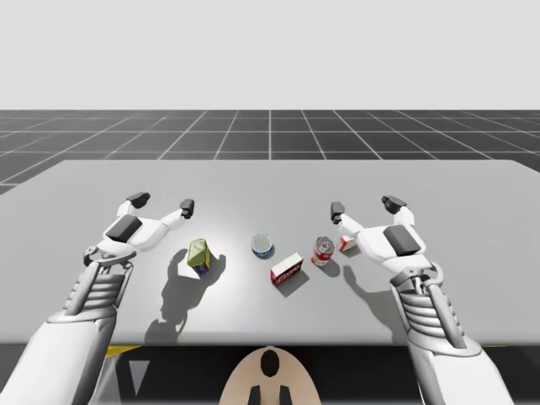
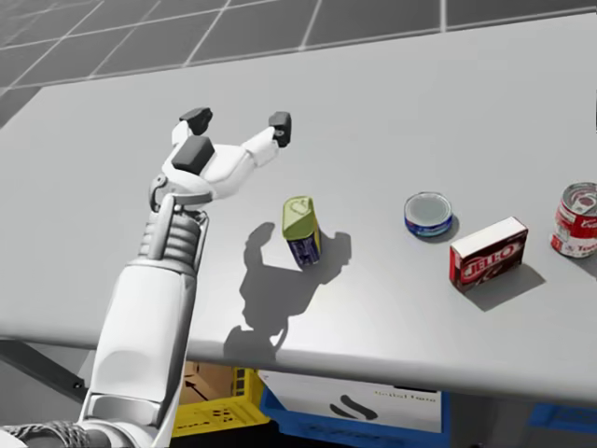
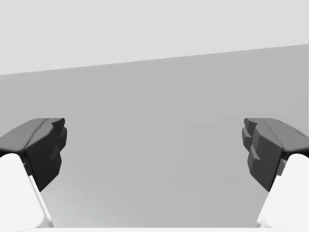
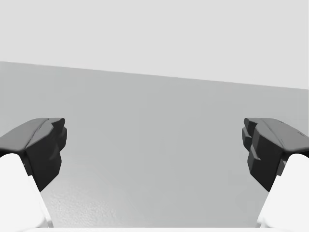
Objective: Grasp the can of spam and hold it up.
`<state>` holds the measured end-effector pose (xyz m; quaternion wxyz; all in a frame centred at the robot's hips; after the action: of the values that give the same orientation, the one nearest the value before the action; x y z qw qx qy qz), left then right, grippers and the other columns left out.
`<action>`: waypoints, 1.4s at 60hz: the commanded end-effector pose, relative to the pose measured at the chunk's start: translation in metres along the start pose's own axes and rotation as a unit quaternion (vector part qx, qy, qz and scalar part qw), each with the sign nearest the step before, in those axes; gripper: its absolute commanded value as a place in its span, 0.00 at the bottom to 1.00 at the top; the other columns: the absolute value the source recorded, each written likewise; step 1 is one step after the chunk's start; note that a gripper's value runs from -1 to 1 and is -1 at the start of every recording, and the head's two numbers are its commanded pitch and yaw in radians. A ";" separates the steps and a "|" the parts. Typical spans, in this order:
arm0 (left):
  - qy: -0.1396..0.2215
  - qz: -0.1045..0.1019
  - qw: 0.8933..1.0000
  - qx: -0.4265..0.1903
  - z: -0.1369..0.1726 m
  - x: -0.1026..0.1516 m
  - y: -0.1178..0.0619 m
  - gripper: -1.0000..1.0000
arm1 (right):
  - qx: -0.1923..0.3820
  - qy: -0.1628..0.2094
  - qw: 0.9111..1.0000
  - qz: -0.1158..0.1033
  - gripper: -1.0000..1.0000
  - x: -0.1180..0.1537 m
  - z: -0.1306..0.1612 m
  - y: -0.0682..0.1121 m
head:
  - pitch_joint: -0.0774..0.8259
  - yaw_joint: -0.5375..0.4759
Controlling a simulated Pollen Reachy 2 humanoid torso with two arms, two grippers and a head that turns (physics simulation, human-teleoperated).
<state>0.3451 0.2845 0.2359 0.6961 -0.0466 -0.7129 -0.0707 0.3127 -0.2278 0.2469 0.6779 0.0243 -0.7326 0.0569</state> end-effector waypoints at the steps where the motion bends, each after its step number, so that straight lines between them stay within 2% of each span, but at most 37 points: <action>1: 0.001 0.004 1.000 -0.002 0.001 0.001 -0.002 0.00 | 0.000 0.001 1.000 0.000 0.00 0.000 0.000 0.001 | 0.86 0.87; 8: 0.008 0.007 1.000 -0.006 0.009 0.010 -0.009 0.00 | -0.001 0.001 1.000 -0.001 0.00 0.000 0.000 0.001 | 0.85 0.87; 11: 0.019 0.014 1.000 -0.009 0.014 0.016 -0.012 0.00 | -0.001 0.001 1.000 -0.001 0.00 0.000 0.000 0.000 | 0.85 0.86; 13: 0.024 0.027 0.999 -0.012 0.021 0.022 -0.014 0.00 | -0.003 0.002 1.000 -0.001 0.00 -0.001 0.000 0.000 | 0.84 0.86; 17: 0.043 0.031 0.998 -0.017 0.033 0.032 -0.019 0.00 | -0.004 0.004 1.000 -0.001 0.00 -0.002 0.000 0.000 | 0.84 0.86; 23: 0.068 0.026 0.997 -0.035 0.052 0.036 -0.027 0.00 | -0.004 0.004 1.000 0.000 0.00 -0.002 0.000 0.000 | 0.85 0.86; 24: 0.082 0.026 0.996 -0.040 0.059 0.035 -0.030 0.00 | -0.004 0.004 1.000 0.001 0.00 -0.002 0.000 0.000 | 0.85 0.86; 27: 0.094 0.017 0.994 -0.042 0.068 0.032 -0.035 0.00 | -0.003 0.004 1.000 0.000 0.00 -0.002 0.000 0.000 | 0.85 0.86; 32: 0.112 0.016 0.992 -0.051 0.081 0.025 -0.041 0.00 | -0.004 0.004 1.000 0.001 0.00 -0.002 0.000 0.000 | 0.85 0.86; 45: 0.170 0.020 0.983 -0.061 0.103 -0.011 -0.054 0.00 | -0.004 0.003 1.000 0.003 0.00 -0.003 -0.002 0.000 | 0.85 0.86; 60: 0.226 0.025 0.973 -0.051 0.097 -0.059 -0.064 0.00 | -0.003 0.001 1.000 0.002 0.00 -0.002 -0.002 0.000 | 0.84 0.87; 70: 0.245 0.033 0.968 -0.039 0.083 -0.066 -0.068 0.00 | -0.004 0.000 1.000 0.002 0.00 -0.002 -0.002 -0.001 | 0.84 0.87; 84: 0.248 0.038 0.968 -0.014 0.055 -0.070 -0.076 0.00 | -0.005 -0.001 1.000 0.002 0.00 -0.001 -0.001 -0.001 | 0.85 0.86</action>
<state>0.2660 0.2304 0.1655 0.8500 -0.0666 -0.5167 -0.0786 0.3143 -0.2284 0.2454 0.6774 0.0196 -0.7333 0.0551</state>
